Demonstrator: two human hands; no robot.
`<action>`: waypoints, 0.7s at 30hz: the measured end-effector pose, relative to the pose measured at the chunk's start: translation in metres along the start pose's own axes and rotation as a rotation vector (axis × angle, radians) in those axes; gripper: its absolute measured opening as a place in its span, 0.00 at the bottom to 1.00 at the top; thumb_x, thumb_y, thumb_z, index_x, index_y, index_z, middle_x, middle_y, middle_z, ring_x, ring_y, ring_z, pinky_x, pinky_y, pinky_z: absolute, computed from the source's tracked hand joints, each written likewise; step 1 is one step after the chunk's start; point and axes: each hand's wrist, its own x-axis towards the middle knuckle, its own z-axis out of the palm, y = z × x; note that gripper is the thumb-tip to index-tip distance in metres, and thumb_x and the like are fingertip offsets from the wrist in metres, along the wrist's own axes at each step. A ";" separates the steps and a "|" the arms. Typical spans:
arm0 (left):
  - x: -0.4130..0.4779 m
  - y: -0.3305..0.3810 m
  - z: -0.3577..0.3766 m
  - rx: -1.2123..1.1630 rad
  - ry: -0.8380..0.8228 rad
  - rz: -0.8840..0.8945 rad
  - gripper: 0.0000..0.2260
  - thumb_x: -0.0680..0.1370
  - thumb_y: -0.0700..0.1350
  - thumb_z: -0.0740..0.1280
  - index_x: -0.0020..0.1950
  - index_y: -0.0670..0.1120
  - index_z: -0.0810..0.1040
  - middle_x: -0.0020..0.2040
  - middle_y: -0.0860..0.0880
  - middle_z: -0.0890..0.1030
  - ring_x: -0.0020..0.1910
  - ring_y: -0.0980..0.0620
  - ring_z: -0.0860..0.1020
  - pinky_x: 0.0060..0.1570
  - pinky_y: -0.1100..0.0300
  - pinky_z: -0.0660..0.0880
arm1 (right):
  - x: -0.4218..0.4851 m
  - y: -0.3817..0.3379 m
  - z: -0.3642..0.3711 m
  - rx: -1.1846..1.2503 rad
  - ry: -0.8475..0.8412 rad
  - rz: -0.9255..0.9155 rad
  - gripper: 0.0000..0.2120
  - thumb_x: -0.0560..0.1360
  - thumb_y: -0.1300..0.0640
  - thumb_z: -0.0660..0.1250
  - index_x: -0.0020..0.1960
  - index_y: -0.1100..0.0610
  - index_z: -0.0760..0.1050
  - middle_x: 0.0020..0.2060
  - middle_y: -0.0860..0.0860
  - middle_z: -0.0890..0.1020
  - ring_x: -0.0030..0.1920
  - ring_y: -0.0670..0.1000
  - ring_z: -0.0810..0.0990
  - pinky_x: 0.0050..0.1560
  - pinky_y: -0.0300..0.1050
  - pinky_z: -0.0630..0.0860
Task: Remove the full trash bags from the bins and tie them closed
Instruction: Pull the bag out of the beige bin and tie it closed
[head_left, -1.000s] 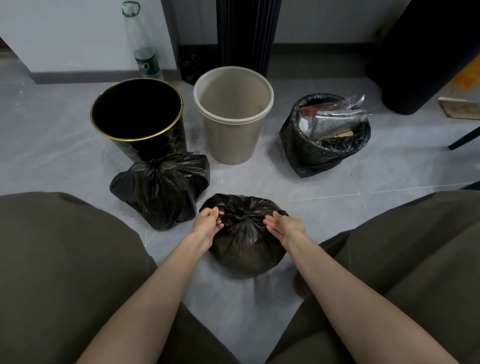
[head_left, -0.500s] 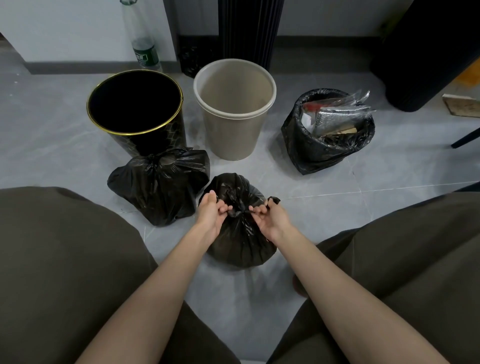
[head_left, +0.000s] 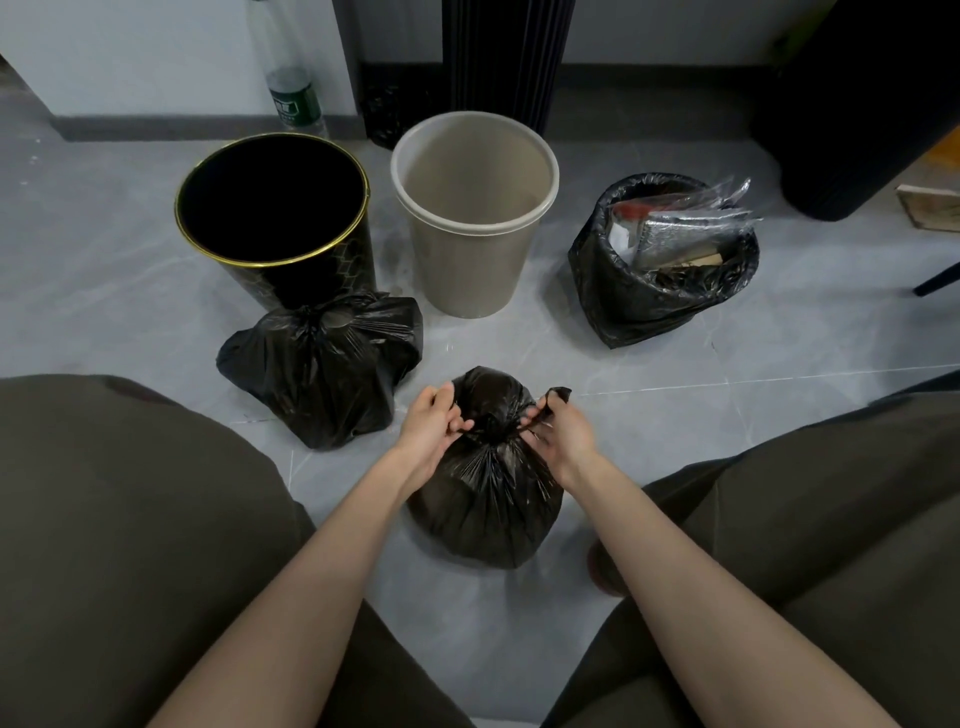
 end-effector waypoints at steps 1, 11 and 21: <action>-0.001 0.000 0.002 0.103 0.001 0.039 0.11 0.82 0.44 0.57 0.40 0.47 0.64 0.33 0.50 0.67 0.28 0.58 0.68 0.43 0.62 0.73 | -0.003 -0.003 0.001 -0.109 -0.002 -0.043 0.14 0.81 0.57 0.55 0.37 0.55 0.69 0.33 0.50 0.74 0.34 0.48 0.73 0.39 0.39 0.74; -0.012 -0.015 0.003 1.095 -0.139 0.508 0.15 0.76 0.46 0.69 0.62 0.48 0.79 0.43 0.49 0.74 0.44 0.54 0.72 0.42 0.67 0.62 | -0.024 -0.031 0.003 -0.561 -0.193 -0.256 0.10 0.78 0.58 0.63 0.47 0.60 0.82 0.32 0.49 0.76 0.22 0.40 0.68 0.27 0.30 0.67; -0.014 -0.018 -0.002 1.013 -0.184 0.345 0.11 0.79 0.47 0.62 0.46 0.47 0.84 0.51 0.49 0.83 0.54 0.54 0.77 0.52 0.63 0.68 | -0.018 -0.032 -0.006 -0.433 -0.172 -0.259 0.10 0.75 0.61 0.67 0.55 0.54 0.80 0.44 0.51 0.81 0.37 0.45 0.73 0.42 0.35 0.73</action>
